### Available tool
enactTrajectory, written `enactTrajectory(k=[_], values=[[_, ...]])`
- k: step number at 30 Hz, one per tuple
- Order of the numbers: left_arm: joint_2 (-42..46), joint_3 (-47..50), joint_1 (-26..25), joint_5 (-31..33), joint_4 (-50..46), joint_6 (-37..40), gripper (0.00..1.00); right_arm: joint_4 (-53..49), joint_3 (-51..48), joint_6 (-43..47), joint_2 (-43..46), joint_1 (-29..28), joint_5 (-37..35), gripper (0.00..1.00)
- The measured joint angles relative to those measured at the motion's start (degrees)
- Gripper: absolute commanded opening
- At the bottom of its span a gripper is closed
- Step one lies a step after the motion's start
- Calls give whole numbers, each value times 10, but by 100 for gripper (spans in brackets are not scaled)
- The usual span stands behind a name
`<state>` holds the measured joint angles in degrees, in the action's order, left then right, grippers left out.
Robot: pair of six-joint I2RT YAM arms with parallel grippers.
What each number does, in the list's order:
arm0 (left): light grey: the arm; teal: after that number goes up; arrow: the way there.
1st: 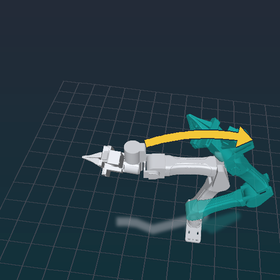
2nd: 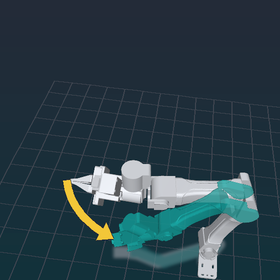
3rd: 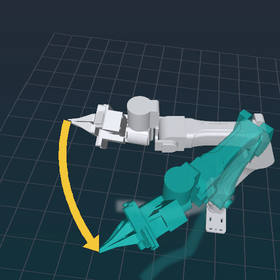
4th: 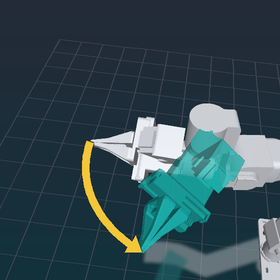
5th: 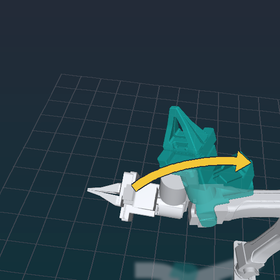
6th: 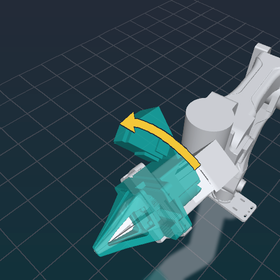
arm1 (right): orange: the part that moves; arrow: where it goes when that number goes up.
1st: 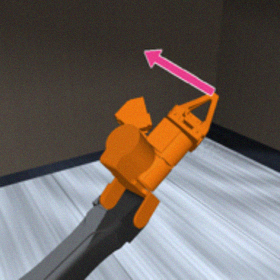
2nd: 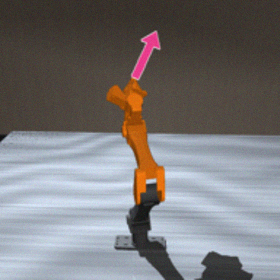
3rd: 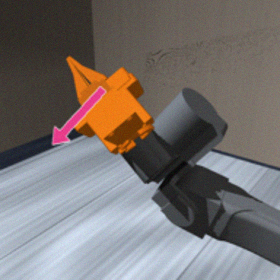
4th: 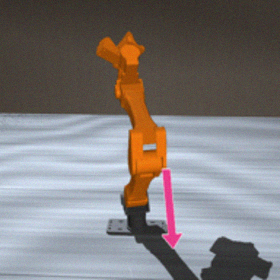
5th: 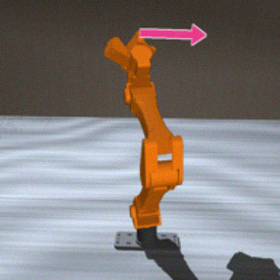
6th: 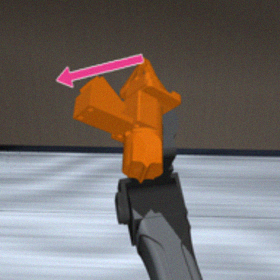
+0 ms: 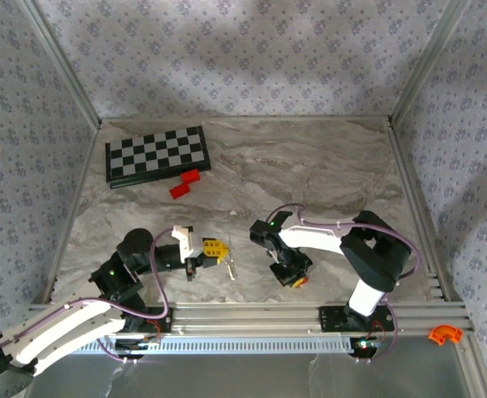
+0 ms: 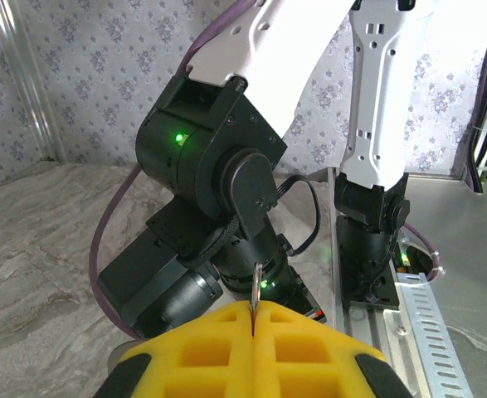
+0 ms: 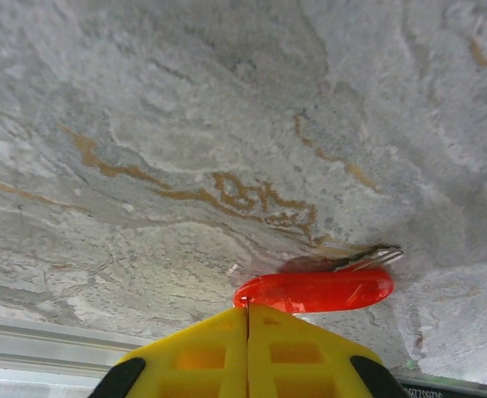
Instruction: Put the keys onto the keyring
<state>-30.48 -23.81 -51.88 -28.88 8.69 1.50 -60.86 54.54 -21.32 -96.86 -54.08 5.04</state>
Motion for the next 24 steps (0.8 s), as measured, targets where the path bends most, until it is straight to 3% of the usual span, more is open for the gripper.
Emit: enactTrajectory(k=[9,17,24], values=[[1,0,-4,0,0,0,0,22,0,-12,30,-2,-31,30],[1,0,-8,0,0,0,0,49,-31,-76,126,-43,-59,43],[1,0,-10,0,0,0,0,91,-102,-135,218,-78,-92,48]])
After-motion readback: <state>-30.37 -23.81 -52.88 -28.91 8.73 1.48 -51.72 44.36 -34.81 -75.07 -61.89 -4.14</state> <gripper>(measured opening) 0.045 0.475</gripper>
